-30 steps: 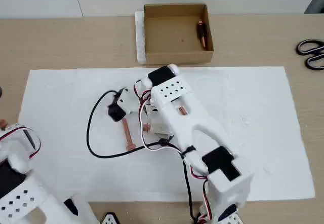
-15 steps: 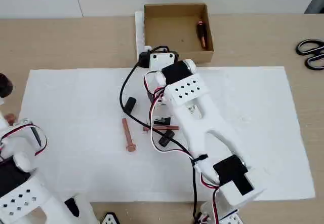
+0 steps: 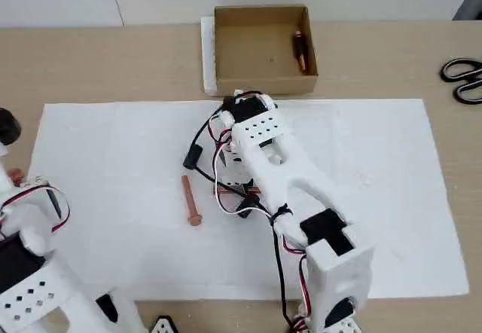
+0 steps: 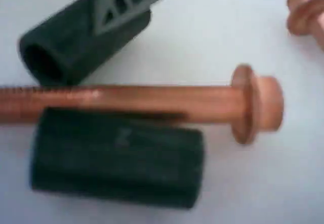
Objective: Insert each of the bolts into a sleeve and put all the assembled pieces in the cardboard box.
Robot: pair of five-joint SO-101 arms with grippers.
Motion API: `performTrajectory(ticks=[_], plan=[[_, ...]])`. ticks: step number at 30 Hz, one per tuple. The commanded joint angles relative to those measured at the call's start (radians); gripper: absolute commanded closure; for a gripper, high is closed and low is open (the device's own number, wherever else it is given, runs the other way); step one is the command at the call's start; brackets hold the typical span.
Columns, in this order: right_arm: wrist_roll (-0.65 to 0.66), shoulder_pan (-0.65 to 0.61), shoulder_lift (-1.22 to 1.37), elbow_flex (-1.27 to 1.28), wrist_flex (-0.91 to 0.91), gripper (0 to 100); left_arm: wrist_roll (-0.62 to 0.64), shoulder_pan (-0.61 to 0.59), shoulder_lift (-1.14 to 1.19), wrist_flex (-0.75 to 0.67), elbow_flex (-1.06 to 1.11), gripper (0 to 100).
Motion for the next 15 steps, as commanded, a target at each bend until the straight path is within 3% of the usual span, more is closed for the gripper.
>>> performTrajectory(ticks=[1, 15], plan=[[-0.064, 0.001, 0.012, -0.035, -0.008, 77.9, -0.008, 0.008, -0.018, -0.025, -0.007, 99], [-0.334, -0.081, 0.073, -0.103, -0.008, 77.7, -0.008, 0.008, -0.018, -0.020, -0.007, 99]])
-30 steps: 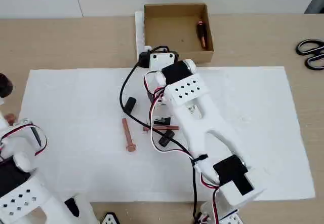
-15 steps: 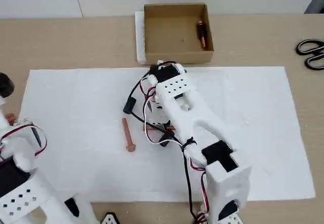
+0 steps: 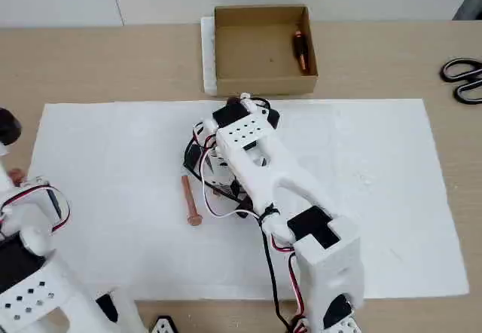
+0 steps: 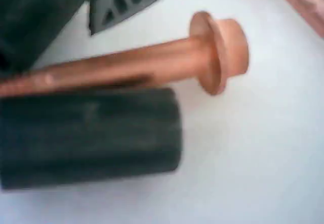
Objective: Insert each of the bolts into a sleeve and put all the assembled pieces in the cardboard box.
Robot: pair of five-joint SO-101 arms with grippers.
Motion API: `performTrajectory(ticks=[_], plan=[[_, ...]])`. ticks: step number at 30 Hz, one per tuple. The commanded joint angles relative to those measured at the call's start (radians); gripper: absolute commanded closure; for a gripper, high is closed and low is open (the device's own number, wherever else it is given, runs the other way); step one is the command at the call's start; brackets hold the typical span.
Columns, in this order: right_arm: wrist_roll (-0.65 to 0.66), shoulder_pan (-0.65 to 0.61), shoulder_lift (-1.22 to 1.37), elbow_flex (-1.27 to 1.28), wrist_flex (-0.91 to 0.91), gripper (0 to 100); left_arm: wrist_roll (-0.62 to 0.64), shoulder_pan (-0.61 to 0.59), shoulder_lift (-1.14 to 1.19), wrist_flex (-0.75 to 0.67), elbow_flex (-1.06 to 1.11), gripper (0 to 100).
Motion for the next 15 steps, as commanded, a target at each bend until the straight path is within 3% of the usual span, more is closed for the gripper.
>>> performTrajectory(ticks=[1, 15], plan=[[-0.049, -0.013, -0.004, -0.038, -0.002, 77.7, -0.008, 0.008, -0.018, -0.020, -0.007, 99], [-0.077, -0.012, 0.116, -0.038, -0.002, 77.8, -0.008, 0.008, -0.018, -0.018, -0.005, 99]])
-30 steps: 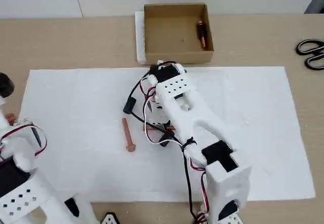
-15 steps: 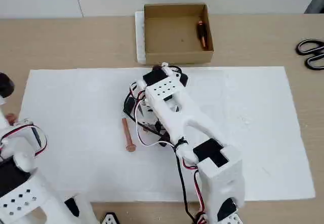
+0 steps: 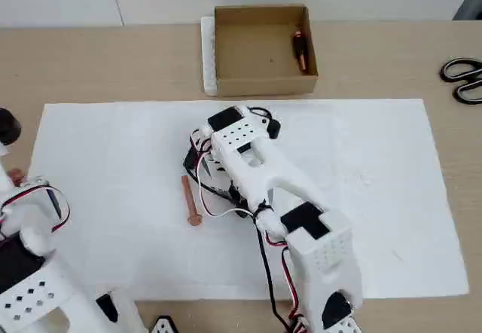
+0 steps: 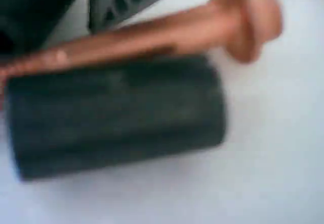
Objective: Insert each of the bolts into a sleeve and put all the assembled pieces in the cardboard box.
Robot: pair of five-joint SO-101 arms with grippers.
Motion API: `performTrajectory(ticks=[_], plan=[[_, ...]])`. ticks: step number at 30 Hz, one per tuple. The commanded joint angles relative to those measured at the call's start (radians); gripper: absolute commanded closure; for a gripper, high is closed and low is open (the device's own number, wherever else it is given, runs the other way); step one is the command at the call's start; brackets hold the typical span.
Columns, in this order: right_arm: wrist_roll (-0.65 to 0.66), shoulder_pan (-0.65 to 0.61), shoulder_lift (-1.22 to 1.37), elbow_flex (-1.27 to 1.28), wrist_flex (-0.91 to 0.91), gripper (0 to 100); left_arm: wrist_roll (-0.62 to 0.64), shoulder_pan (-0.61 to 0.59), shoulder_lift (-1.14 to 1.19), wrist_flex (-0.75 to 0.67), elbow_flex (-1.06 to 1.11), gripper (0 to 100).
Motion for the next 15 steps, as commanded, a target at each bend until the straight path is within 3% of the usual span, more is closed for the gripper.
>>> performTrajectory(ticks=[1, 15], plan=[[-0.011, -0.002, 0.039, -0.037, -0.001, 77.8, -0.008, 0.008, -0.018, -0.018, -0.005, 99], [-0.003, -0.001, 0.058, -0.087, 0.008, 78.1, -0.008, 0.006, -0.018, -0.018, -0.005, 99]])
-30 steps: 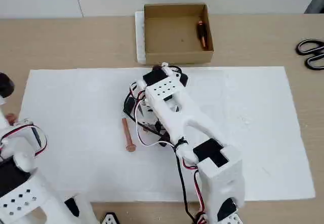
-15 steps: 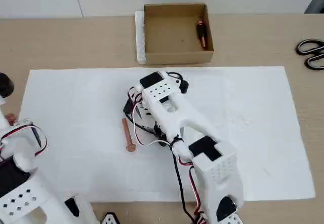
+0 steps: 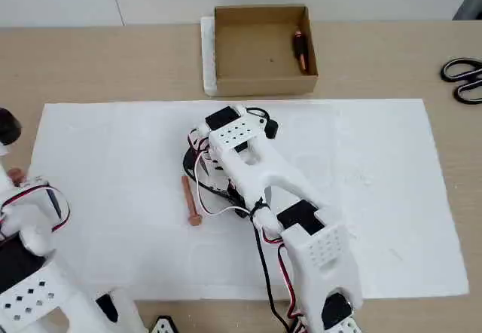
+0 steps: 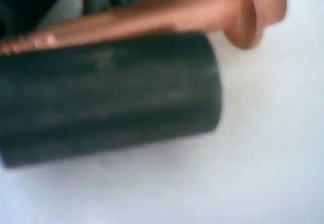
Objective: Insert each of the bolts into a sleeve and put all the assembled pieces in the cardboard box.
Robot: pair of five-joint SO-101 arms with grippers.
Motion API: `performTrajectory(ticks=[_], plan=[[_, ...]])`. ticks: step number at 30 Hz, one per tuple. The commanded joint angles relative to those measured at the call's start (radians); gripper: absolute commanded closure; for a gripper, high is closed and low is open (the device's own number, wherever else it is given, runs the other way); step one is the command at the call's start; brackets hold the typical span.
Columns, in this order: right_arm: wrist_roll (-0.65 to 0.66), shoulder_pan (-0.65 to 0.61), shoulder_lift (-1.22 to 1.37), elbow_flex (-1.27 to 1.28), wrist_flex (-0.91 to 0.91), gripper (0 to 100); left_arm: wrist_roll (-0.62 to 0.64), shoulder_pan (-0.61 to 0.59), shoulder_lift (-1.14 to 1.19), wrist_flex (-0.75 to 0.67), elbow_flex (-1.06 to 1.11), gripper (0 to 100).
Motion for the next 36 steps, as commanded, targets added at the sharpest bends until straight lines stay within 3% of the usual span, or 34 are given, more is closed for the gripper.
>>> performTrajectory(ticks=[1, 8, 15, 27, 36], plan=[[-0.003, -0.001, 0.002, -0.029, -0.002, 79.1, -0.008, 0.006, -0.018, -0.018, -0.005, 99], [0.069, 0.041, 0.010, -0.032, -0.012, 99.8, -0.008, 0.006, -0.018, -0.018, -0.005, 99], [0.153, 0.102, 0.007, -0.029, -0.001, 99.5, -0.008, 0.008, -0.018, -0.020, -0.005, 99], [0.239, 0.096, -0.005, -0.064, 0.084, 99.5, -0.008, 0.008, -0.018, -0.020, -0.007, 99], [0.239, 0.097, -0.242, -0.060, 0.084, 99.5, -0.008, 0.008, -0.018, -0.021, -0.010, 99]])
